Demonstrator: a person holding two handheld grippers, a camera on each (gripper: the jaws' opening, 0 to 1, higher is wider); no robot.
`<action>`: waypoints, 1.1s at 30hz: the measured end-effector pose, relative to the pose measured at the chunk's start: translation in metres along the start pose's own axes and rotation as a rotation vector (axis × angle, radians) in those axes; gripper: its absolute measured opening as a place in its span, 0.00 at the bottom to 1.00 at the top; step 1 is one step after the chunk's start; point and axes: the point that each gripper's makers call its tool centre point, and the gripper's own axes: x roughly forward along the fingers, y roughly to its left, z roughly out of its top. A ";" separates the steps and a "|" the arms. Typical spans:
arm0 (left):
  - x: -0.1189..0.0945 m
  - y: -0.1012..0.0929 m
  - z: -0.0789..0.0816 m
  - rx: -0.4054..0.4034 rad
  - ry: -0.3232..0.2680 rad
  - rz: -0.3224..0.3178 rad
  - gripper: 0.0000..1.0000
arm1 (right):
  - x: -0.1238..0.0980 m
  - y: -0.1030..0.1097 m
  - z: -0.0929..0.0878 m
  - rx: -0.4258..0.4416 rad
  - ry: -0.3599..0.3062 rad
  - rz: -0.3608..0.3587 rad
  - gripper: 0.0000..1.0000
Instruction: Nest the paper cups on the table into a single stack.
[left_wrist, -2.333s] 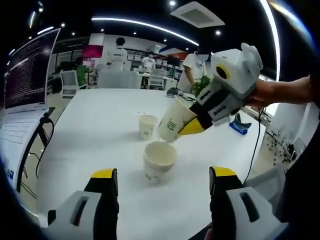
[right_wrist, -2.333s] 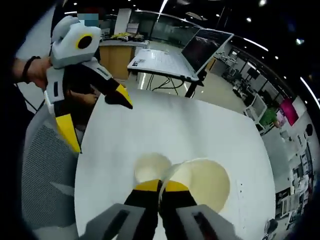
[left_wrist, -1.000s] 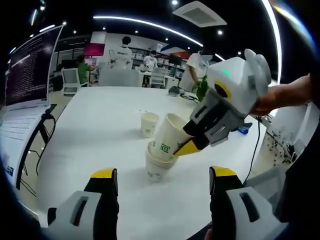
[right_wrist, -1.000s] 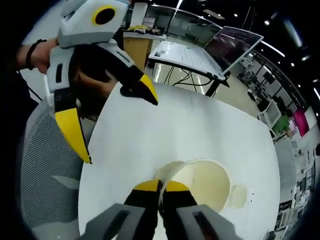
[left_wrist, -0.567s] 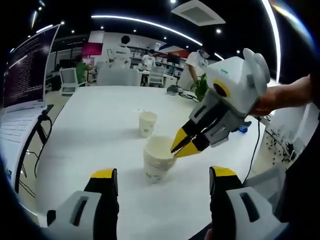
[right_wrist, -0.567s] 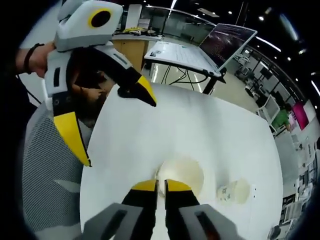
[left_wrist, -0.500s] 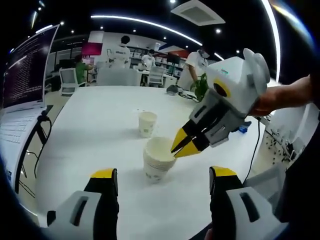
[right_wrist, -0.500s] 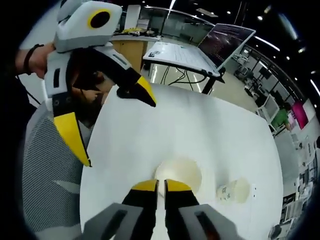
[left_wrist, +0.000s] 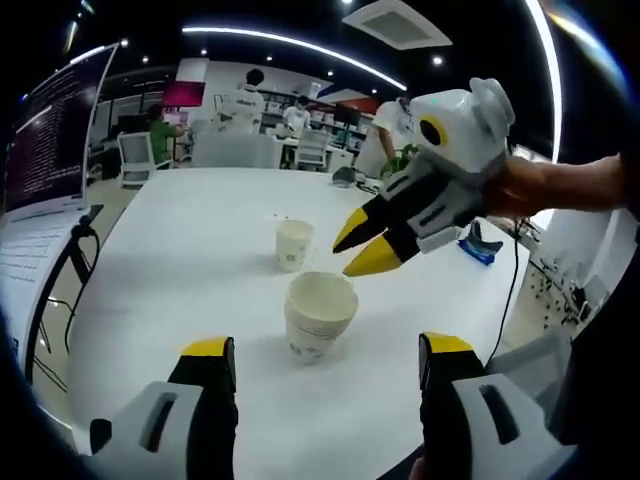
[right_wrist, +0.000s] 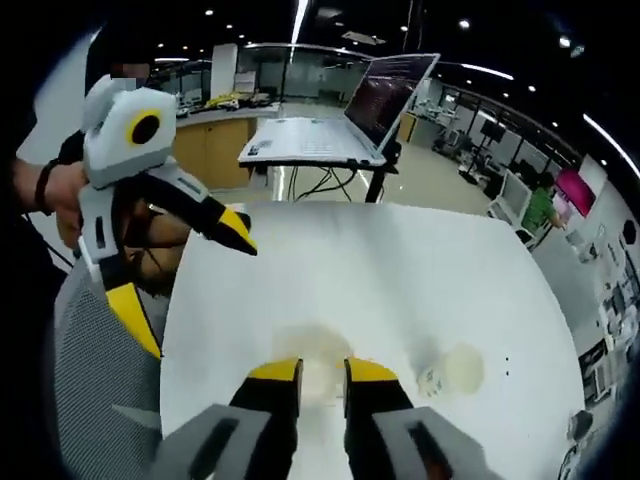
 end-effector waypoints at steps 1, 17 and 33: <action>0.000 0.000 0.000 -0.001 0.001 0.001 0.72 | 0.000 -0.009 -0.002 0.026 -0.007 -0.017 0.19; 0.002 0.006 -0.007 0.005 0.040 0.016 0.73 | 0.034 -0.101 -0.039 0.158 0.038 -0.140 0.33; 0.003 0.013 -0.002 -0.024 0.017 0.054 0.73 | 0.083 -0.120 -0.052 0.119 0.100 -0.082 0.34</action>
